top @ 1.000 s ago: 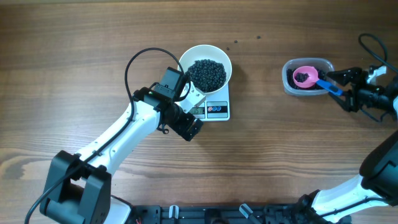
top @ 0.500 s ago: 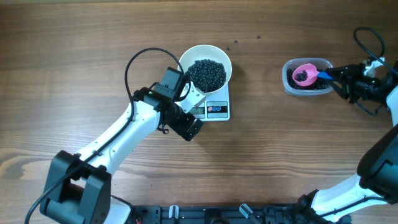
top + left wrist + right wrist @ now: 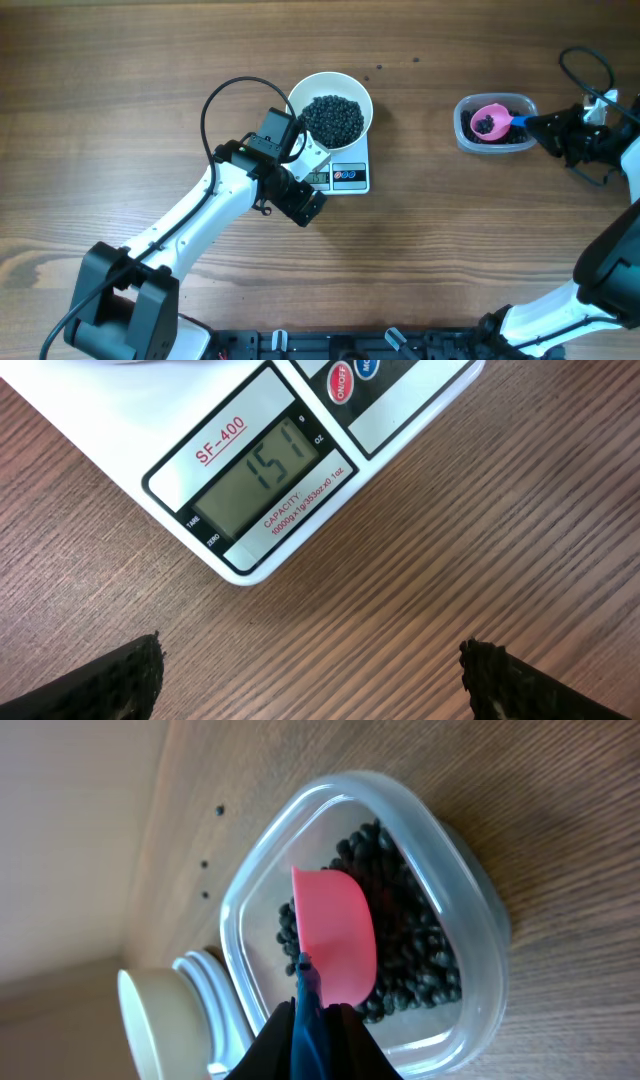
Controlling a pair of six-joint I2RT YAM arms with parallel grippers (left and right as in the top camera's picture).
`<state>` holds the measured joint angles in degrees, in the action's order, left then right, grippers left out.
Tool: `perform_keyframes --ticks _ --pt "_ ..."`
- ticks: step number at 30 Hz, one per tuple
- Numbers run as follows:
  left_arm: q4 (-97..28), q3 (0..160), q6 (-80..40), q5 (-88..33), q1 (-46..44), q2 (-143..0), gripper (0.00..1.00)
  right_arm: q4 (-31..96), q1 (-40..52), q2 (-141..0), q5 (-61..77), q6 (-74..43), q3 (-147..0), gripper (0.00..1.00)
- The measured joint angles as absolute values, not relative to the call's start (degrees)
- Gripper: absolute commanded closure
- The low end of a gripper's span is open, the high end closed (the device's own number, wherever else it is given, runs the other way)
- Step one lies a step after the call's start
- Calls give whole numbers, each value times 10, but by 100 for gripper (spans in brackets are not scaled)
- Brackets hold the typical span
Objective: Scoop item into bowl and weigh 150g on scale
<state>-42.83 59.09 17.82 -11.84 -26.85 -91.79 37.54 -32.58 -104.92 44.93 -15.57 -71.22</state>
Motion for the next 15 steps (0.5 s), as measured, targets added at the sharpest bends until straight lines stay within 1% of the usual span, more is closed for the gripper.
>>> perform_keyframes --ticks 10,13,15 --pt "-428 591 178 -118 -269 -918 0 385 -282 -947 362 -60 -727 95" --pt "-428 591 178 -118 -269 -918 0 387 -246 -918 319 -20 -734 95" --pt "-429 591 178 -118 -269 -918 0 391 -207 -903 257 27 -735 95"
